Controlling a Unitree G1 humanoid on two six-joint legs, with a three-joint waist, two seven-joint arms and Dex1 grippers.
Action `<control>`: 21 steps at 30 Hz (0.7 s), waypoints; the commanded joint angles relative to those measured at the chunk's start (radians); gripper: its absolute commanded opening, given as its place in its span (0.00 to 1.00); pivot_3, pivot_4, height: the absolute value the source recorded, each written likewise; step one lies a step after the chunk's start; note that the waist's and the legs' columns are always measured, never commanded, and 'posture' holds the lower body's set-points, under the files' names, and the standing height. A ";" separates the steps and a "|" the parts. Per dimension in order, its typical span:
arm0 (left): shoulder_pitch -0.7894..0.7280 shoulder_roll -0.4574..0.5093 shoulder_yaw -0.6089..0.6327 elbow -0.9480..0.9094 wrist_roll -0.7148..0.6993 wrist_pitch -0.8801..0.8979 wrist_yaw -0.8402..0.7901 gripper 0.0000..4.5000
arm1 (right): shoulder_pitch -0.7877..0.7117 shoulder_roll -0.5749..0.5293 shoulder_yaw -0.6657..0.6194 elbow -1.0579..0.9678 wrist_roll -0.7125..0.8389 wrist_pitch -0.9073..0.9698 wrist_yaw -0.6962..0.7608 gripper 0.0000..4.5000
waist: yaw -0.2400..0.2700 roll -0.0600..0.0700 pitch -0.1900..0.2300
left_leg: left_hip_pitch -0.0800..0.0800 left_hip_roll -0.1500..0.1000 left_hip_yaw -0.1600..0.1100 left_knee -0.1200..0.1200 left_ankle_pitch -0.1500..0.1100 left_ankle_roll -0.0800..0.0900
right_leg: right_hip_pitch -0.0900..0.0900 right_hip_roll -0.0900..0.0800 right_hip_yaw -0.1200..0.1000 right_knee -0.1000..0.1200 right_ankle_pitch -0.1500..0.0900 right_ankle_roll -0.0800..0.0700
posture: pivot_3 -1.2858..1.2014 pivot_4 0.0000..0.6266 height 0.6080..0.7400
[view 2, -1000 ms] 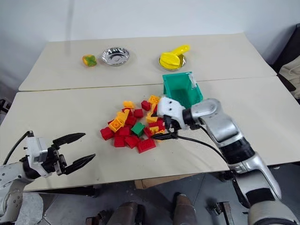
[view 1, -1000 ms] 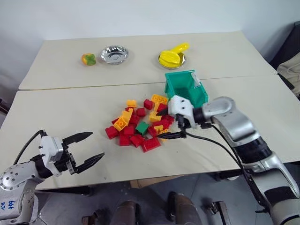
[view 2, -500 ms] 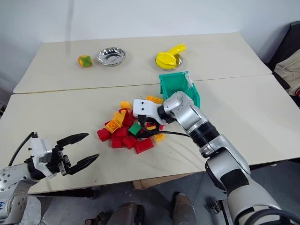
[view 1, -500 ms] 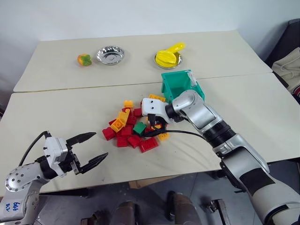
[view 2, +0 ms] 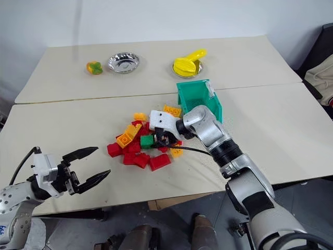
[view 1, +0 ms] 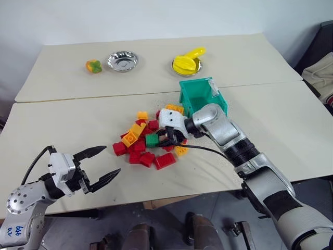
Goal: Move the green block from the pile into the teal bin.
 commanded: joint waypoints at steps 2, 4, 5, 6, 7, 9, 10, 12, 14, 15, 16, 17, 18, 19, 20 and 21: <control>-0.060 -0.046 0.002 -0.074 -0.068 0.037 0.084 1.00 | 0.079 -0.060 -0.212 -0.140 0.162 -0.080 0.001 0.32 | 0.005 0.000 0.000 | 0.000 0.000 0.000 0.000 0.000 0.000 | 0.001 0.000 -0.001 0.000 0.000 0.000 | 0.52 0.24 1.00; -0.086 -0.069 -0.008 -0.091 -0.088 0.063 0.116 1.00 | 0.128 -0.077 -0.297 -0.201 0.227 -0.055 -0.027 0.32 | 0.004 0.000 0.000 | 0.000 0.000 -0.001 0.000 0.000 0.000 | 0.001 0.000 -0.001 0.000 0.000 0.000 | 0.52 0.24 1.00; -0.106 -0.078 -0.018 -0.099 -0.094 0.077 0.131 1.00 | 0.149 -0.089 -0.354 -0.220 0.253 -0.031 -0.070 0.32 | 0.003 0.000 0.000 | 0.000 0.000 -0.001 0.000 0.000 0.000 | 0.001 0.000 -0.001 0.000 0.000 0.000 | 0.52 0.24 1.00; -0.128 -0.087 -0.029 -0.102 -0.096 0.088 0.147 1.00 | 0.164 -0.103 -0.413 -0.226 0.272 -0.007 -0.125 0.32 | 0.003 0.000 0.000 | 0.000 0.000 -0.001 0.000 0.000 0.000 | 0.001 0.000 0.000 0.000 0.000 0.000 | 0.52 0.24 1.00; -0.146 -0.095 -0.035 -0.100 -0.094 0.094 0.160 1.00 | 0.174 -0.119 -0.452 -0.225 0.279 0.011 -0.166 0.32 | 0.003 0.000 0.000 | 0.000 0.000 0.000 0.000 0.000 0.000 | 0.001 0.000 0.000 0.000 0.000 0.000 | 0.52 0.24 1.00; -0.181 -0.109 -0.043 -0.088 -0.095 0.102 0.180 1.00 | 0.182 -0.153 -0.503 -0.197 0.264 0.008 -0.244 0.32 | 0.002 0.000 0.000 | 0.000 0.000 0.001 0.001 0.000 0.000 | 0.001 0.000 0.000 0.001 0.000 0.000 | 0.52 0.24 1.00; -0.196 -0.114 -0.049 -0.081 -0.092 0.105 0.186 1.00 | 0.180 -0.171 -0.517 -0.172 0.247 -0.002 -0.277 0.32 | 0.002 0.000 0.000 | 0.000 0.000 0.002 0.001 0.000 0.000 | 0.001 0.000 0.000 0.001 0.000 0.000 | 0.52 0.24 1.00; -0.227 -0.124 -0.062 -0.062 -0.082 0.105 0.190 1.00 | 0.169 -0.197 -0.541 -0.113 0.218 -0.022 -0.354 0.32 | 0.002 0.000 0.000 | 0.001 0.000 0.005 0.000 0.000 0.000 | 0.001 0.000 0.000 0.001 0.000 0.000 | 0.52 0.24 1.00; -0.261 -0.130 -0.083 -0.042 -0.074 0.105 0.184 1.00 | 0.148 -0.220 -0.548 -0.036 0.189 -0.049 -0.402 0.32 | 0.000 0.000 0.000 | 0.001 0.000 0.006 0.000 0.000 0.000 | 0.001 0.000 0.000 0.000 0.000 0.000 | 0.52 0.24 1.00; -0.274 -0.130 -0.091 -0.034 -0.074 0.106 0.178 1.00 | 0.142 -0.223 -0.543 -0.014 0.184 -0.060 -0.407 0.32 | 0.000 0.000 0.000 | 0.001 0.000 0.007 0.000 0.000 0.000 | 0.001 0.000 0.001 0.000 0.000 0.000 | 0.52 0.24 1.00; -0.286 -0.128 -0.097 -0.026 -0.072 0.106 0.172 1.00 | 0.138 -0.221 -0.534 -0.002 0.182 -0.064 -0.403 0.32 | -0.001 0.000 0.000 | 0.001 0.000 0.007 0.000 0.000 0.000 | 0.000 0.000 0.001 0.000 0.000 0.000 | 0.52 0.24 1.00; -0.293 -0.125 -0.100 -0.022 -0.072 0.105 0.169 1.00 | 0.135 -0.218 -0.527 0.004 0.183 -0.068 -0.399 0.32 | -0.002 0.000 0.000 | 0.001 0.000 0.007 0.000 0.000 0.000 | 0.000 0.000 0.001 0.000 0.000 0.000 | 0.52 0.24 1.00; -0.301 -0.123 -0.104 -0.016 -0.071 0.104 0.164 1.00 | 0.131 -0.215 -0.521 0.013 0.183 -0.068 -0.396 0.32 | -0.004 0.000 0.000 | 0.001 0.000 0.008 0.000 0.000 0.000 | 0.000 0.000 0.001 0.000 0.000 0.000 | 0.52 0.24 1.00; -0.308 -0.121 -0.105 -0.011 -0.072 0.104 0.162 1.00 | 0.129 -0.212 -0.516 0.019 0.184 -0.074 -0.392 0.32 | -0.004 0.000 0.000 | 0.001 0.000 0.009 -0.001 0.000 0.000 | 0.000 0.000 0.001 0.000 0.000 0.000 | 0.52 0.24 1.00; -0.315 -0.117 -0.107 -0.004 -0.071 0.105 0.156 1.00 | 0.129 -0.210 -0.509 0.024 0.183 -0.082 -0.387 0.40 | -0.003 0.000 0.000 | 0.001 0.001 0.009 -0.001 0.000 0.000 | 0.000 0.000 0.001 0.000 0.000 0.000 | 0.52 0.24 1.00; -0.320 -0.113 -0.108 0.002 -0.070 0.103 0.150 1.00 | 0.129 -0.208 -0.506 0.027 0.185 -0.092 -0.384 0.49 | -0.002 0.000 0.000 | 0.001 0.001 0.009 -0.001 0.000 0.000 | 0.000 0.000 0.001 0.000 0.000 0.000 | 0.52 0.24 1.00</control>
